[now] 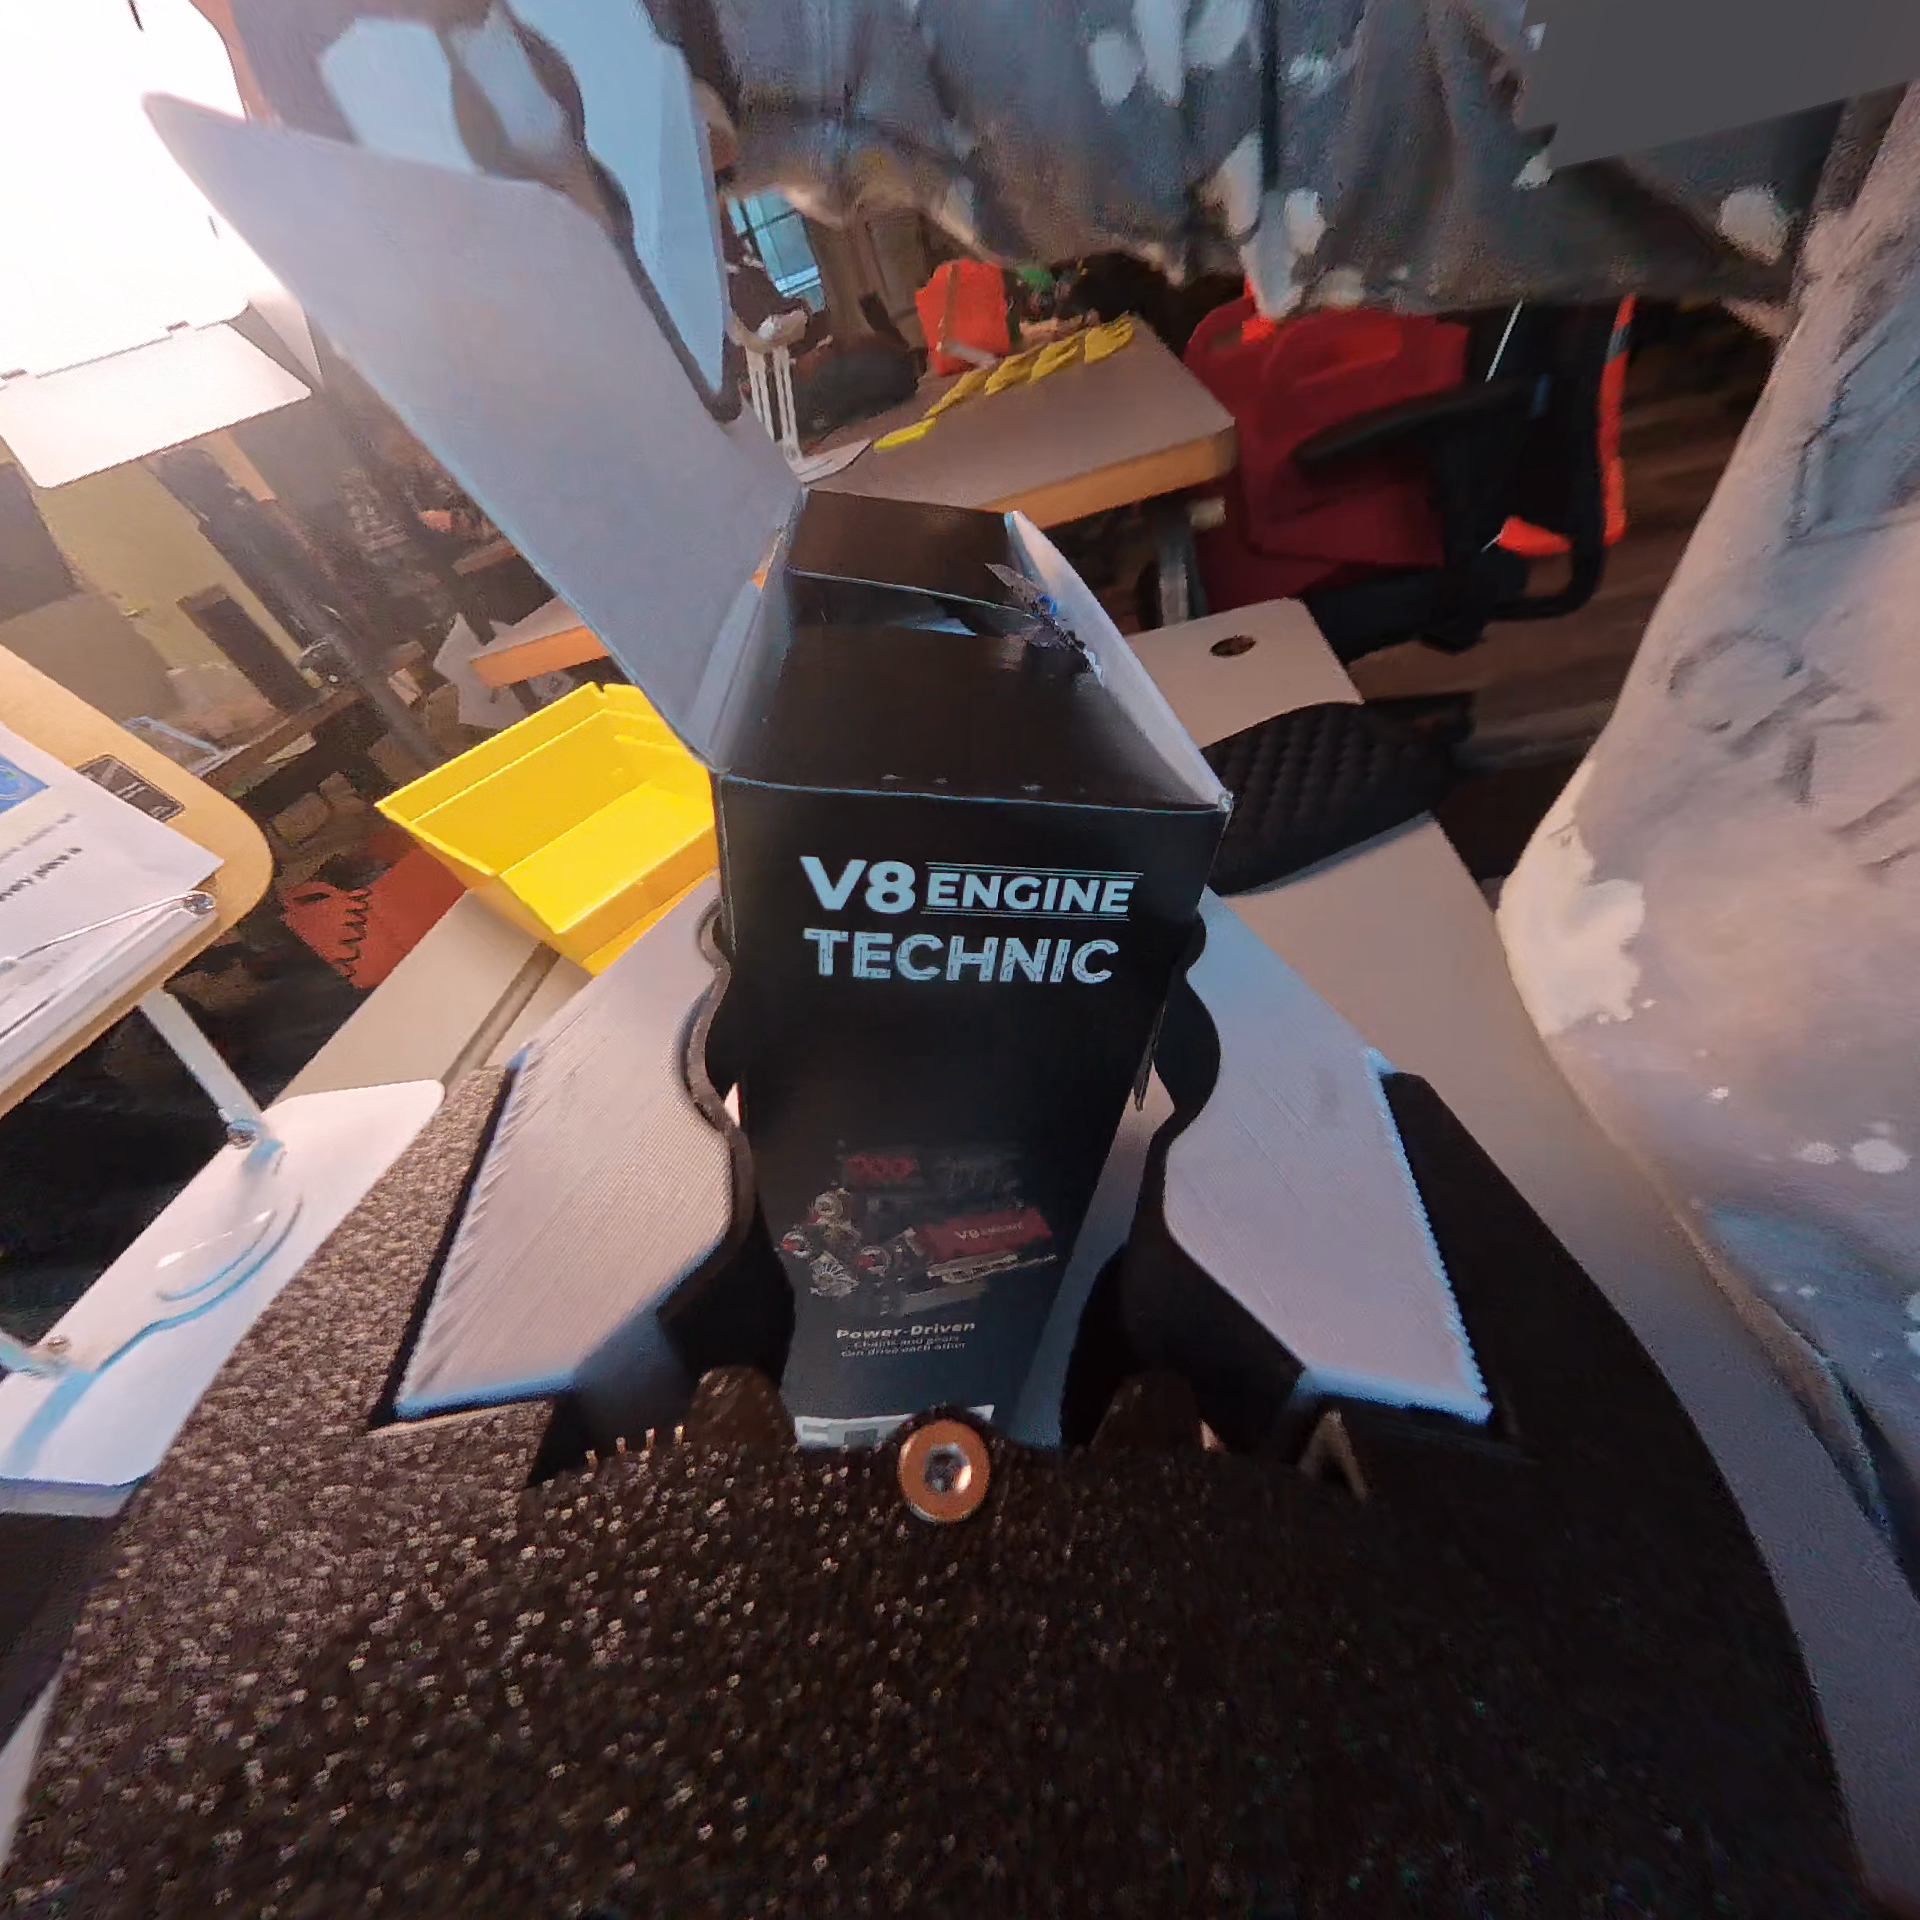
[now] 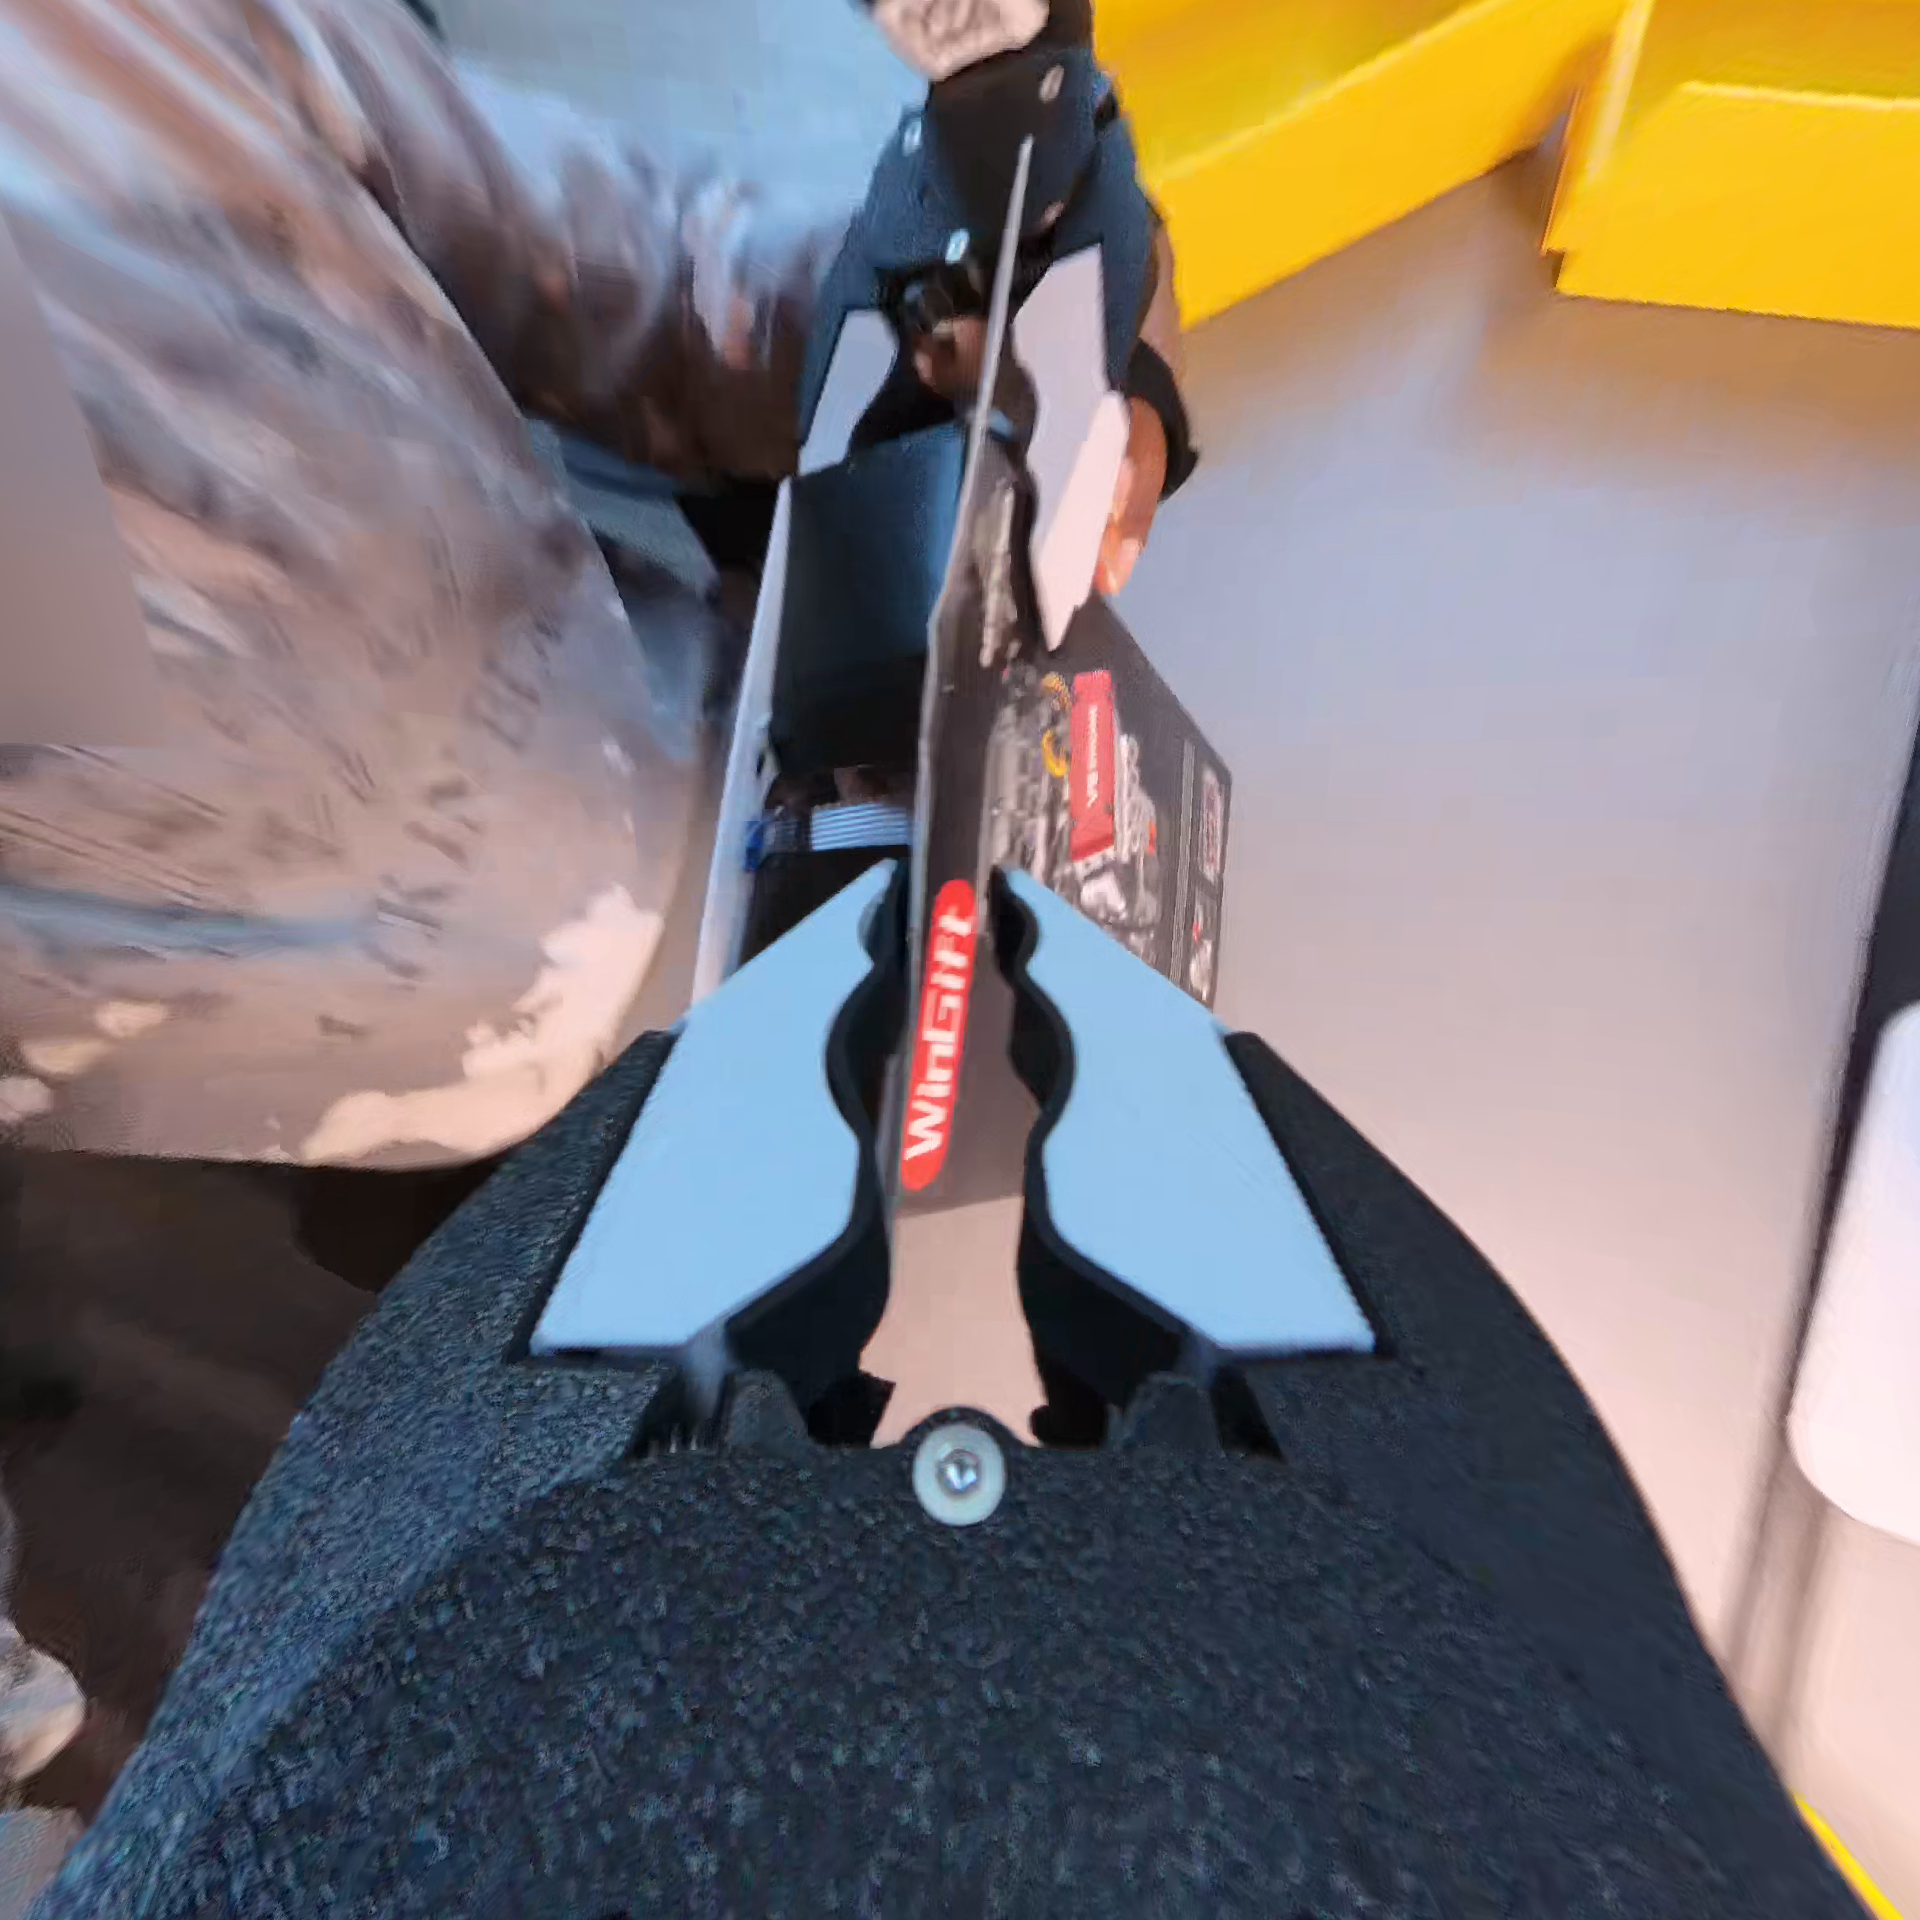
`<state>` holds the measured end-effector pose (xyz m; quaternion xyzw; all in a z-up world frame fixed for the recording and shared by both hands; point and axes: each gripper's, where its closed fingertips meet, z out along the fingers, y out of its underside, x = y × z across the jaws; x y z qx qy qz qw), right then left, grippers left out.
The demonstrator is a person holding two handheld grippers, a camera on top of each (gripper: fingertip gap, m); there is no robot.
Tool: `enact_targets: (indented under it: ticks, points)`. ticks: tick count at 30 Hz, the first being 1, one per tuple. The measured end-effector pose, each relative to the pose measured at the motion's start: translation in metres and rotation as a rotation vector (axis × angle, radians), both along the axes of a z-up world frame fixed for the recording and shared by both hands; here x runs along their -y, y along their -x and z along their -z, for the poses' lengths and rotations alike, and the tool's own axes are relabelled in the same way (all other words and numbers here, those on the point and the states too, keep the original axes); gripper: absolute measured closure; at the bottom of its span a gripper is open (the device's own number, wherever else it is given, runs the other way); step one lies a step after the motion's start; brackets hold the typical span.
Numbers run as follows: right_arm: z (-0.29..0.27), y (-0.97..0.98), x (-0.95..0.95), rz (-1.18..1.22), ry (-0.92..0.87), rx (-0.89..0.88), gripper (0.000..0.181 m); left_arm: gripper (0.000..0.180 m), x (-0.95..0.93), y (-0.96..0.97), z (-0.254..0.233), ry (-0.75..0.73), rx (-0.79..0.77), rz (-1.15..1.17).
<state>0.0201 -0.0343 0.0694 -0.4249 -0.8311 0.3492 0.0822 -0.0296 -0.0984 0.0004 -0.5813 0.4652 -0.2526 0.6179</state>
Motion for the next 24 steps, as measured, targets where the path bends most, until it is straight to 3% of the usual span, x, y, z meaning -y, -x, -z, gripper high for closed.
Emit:
enact_targets:
  ticks: [7, 9, 11, 13, 16, 19, 22, 24]
  points:
    - [0.011, 0.039, -0.012, 0.122, 0.776, -0.015, 0.126, 0.097, -0.003, 0.017, -0.007, 0.048, 0.121, 0.023]
    - [0.005, 0.041, -0.015, 0.131, 0.864, -0.067, 0.126, 0.092, -0.004, 0.018, -0.009, 0.035, 0.130, 0.006]
    - [-0.003, 0.043, -0.026, 0.164, 0.870, -0.157, 0.139, 0.084, -0.007, 0.021, -0.014, 0.001, 0.138, -0.045]
    - [0.001, 0.043, -0.033, 0.203, 0.803, -0.177, 0.144, 0.076, -0.012, 0.027, -0.020, -0.026, 0.127, -0.120]
    - [0.003, 0.049, -0.043, 0.281, 0.655, -0.272, 0.147, 0.085, -0.019, 0.033, -0.020, -0.015, 0.101, -0.179]
    - [-0.006, 0.056, -0.073, 0.407, 0.244, -0.525, 0.121, 0.090, -0.026, 0.038, -0.021, 0.011, 0.130, -0.200]
    - [-0.044, 0.039, -0.085, 0.430, -0.175, -0.813, 0.110, 0.093, -0.037, 0.045, -0.021, 0.056, 0.162, -0.225]
    - [-0.056, 0.022, -0.068, 0.340, -0.364, -0.856, 0.107, 0.093, -0.043, 0.050, -0.021, 0.090, 0.182, -0.228]
